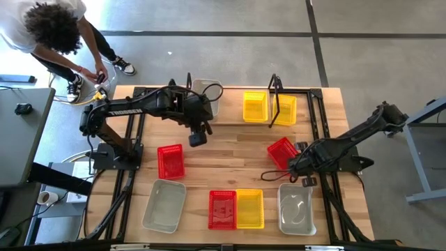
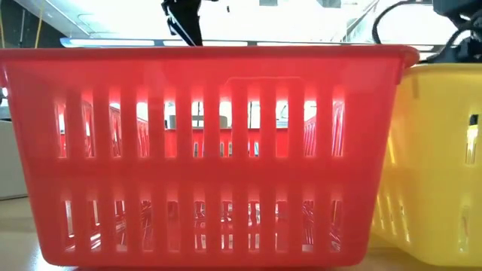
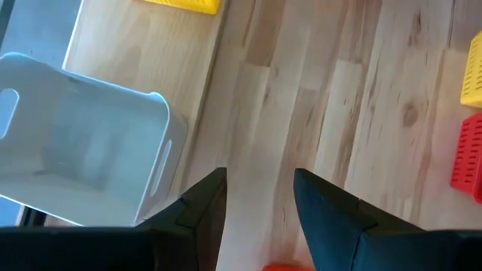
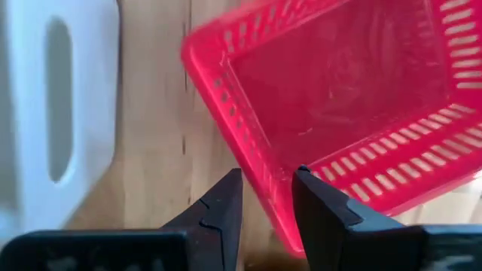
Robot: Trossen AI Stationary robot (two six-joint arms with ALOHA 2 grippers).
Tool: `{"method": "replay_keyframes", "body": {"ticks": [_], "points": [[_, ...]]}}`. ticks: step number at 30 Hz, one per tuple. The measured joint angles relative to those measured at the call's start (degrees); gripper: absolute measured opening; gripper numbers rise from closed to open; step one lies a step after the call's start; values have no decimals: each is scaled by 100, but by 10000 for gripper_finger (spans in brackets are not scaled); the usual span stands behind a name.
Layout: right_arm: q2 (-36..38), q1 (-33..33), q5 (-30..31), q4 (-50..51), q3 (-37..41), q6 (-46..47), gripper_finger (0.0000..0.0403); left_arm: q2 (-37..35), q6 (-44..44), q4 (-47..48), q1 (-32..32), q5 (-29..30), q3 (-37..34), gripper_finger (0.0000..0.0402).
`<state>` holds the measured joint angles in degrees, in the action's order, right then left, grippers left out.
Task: Stack baskets on shelf by color
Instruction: Put the top right red bin on the shelf
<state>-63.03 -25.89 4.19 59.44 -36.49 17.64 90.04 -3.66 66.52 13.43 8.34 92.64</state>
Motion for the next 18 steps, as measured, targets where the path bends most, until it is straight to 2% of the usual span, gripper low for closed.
{"method": "replay_keyframes", "body": {"ticks": [9, 18], "points": [[-103, 39, -26, -127, 4, -11, 103, 0, -282, -44, -44, 0, 0, 145], [-854, 39, -89, -514, 67, 30, 103, 1, -323, -42, -200, -2, 0, 145]]}}
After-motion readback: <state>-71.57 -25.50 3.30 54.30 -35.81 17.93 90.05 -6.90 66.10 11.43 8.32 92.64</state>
